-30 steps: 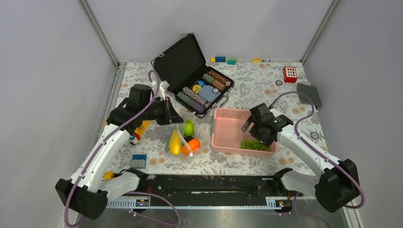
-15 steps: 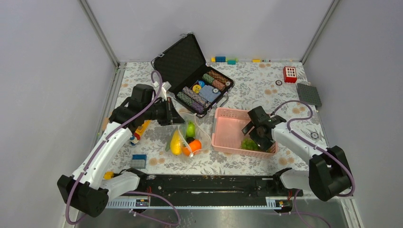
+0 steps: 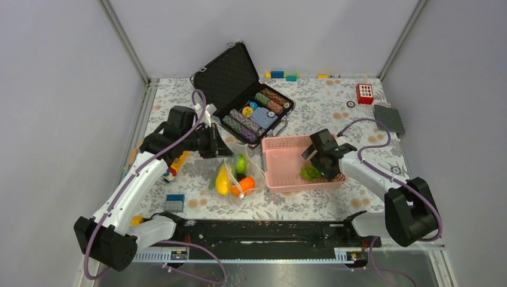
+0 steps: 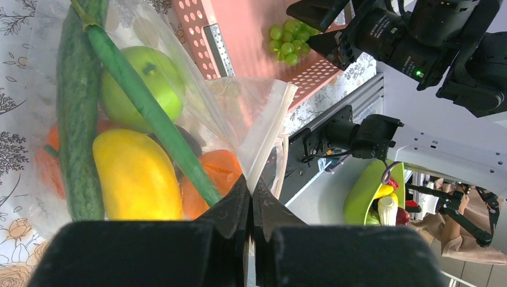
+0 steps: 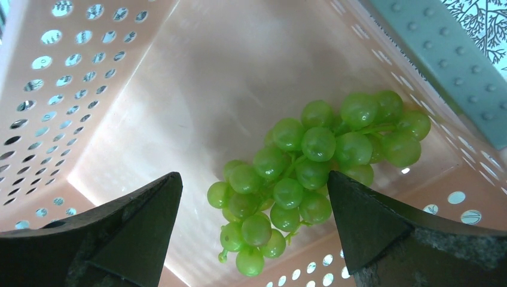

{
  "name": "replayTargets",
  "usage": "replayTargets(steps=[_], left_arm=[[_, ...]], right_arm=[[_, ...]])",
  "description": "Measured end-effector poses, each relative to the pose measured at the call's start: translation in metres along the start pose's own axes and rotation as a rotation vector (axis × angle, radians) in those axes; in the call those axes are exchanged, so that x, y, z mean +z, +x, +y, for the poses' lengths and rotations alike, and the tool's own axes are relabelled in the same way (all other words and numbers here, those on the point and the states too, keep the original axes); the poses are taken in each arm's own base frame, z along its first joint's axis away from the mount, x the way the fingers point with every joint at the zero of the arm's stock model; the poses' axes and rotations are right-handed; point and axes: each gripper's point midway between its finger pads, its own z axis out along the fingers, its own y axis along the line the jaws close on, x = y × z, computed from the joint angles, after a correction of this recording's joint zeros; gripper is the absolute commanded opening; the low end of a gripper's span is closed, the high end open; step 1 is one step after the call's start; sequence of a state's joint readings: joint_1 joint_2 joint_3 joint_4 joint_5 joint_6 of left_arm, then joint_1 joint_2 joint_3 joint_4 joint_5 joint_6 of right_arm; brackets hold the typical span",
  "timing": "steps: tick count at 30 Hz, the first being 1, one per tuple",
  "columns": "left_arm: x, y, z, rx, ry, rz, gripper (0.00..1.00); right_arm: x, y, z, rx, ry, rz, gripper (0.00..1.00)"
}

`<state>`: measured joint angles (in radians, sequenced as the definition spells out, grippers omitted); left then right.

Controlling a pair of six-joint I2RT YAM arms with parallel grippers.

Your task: Place the food in the zip-top bag and seal the zipper

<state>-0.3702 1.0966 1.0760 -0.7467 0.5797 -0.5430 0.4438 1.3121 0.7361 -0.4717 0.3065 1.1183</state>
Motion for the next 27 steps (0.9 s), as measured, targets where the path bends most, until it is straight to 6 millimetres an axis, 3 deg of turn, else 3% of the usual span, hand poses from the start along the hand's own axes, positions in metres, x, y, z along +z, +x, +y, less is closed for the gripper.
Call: replayTargets(steps=[13,15,18,22,27], left_arm=[[0.002,0.001,0.003,-0.007,-0.006,0.007,0.0],[0.002,0.001,0.003,-0.006,-0.006,0.007,0.0],[0.003,0.001,0.004,-0.008,-0.008,0.011,0.0],[0.005,0.001,0.005,-0.011,-0.011,0.016,0.0],[0.005,0.001,0.005,-0.01,-0.011,0.016,0.0]], right_arm=[[0.022,0.001,-0.011,0.031,0.135,-0.013,1.0],[0.023,0.0,-0.012,0.038,0.144,-0.019,0.96],[0.023,0.0,-0.012,0.04,0.148,-0.021,0.81],[0.024,0.001,-0.016,0.025,0.148,-0.023,0.54],[0.021,0.003,-0.016,0.015,0.11,-0.021,0.36]])
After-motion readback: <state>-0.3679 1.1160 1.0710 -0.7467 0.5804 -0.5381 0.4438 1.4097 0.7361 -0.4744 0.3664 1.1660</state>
